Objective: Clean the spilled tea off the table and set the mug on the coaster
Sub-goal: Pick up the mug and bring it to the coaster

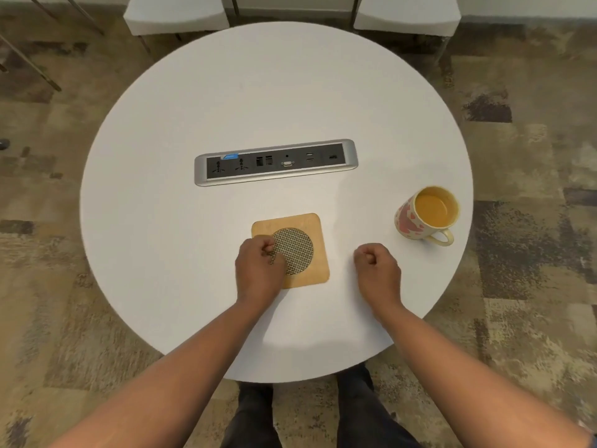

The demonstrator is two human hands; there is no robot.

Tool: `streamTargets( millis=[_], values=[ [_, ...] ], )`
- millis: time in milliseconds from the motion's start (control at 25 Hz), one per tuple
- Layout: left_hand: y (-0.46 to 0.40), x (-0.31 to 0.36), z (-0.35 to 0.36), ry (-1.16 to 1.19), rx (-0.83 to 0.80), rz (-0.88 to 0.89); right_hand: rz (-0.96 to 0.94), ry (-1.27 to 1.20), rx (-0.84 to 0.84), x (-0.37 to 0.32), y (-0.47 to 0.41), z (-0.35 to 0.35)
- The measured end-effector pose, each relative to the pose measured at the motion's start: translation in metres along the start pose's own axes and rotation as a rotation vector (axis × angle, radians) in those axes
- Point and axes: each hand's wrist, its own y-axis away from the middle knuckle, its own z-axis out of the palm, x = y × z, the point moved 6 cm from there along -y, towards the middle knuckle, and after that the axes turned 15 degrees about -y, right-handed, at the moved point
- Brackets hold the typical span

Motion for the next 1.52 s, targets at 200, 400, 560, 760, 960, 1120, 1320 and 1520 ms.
streamTargets(
  millis=[200,400,560,760,960,1120,1320,1520],
  values=[
    [0.008,0.095,0.057,0.092,-0.281,0.210,0.120,-0.124,0.218,0.019,-0.009,-0.077],
    [0.022,0.150,0.108,0.204,-0.450,0.212,0.053,-0.405,0.261,0.008,-0.023,-0.118],
    [0.030,0.164,0.129,0.267,-0.438,0.153,0.009,-0.548,0.122,-0.012,-0.036,-0.124],
    [0.038,0.173,0.138,0.277,-0.426,0.154,0.063,-0.486,0.048,-0.012,-0.055,-0.126],
    [0.040,0.176,0.138,0.277,-0.418,0.147,0.145,-0.519,-0.029,-0.013,-0.065,-0.126],
    [0.038,0.176,0.139,0.277,-0.422,0.137,0.140,-0.521,-0.089,-0.015,-0.068,-0.125],
    [0.038,0.177,0.139,0.263,-0.431,0.154,0.106,-0.523,-0.114,-0.016,-0.066,-0.124],
    [0.038,0.174,0.128,0.297,-0.420,0.162,0.076,-0.533,-0.143,-0.024,-0.060,-0.118]
  ],
)
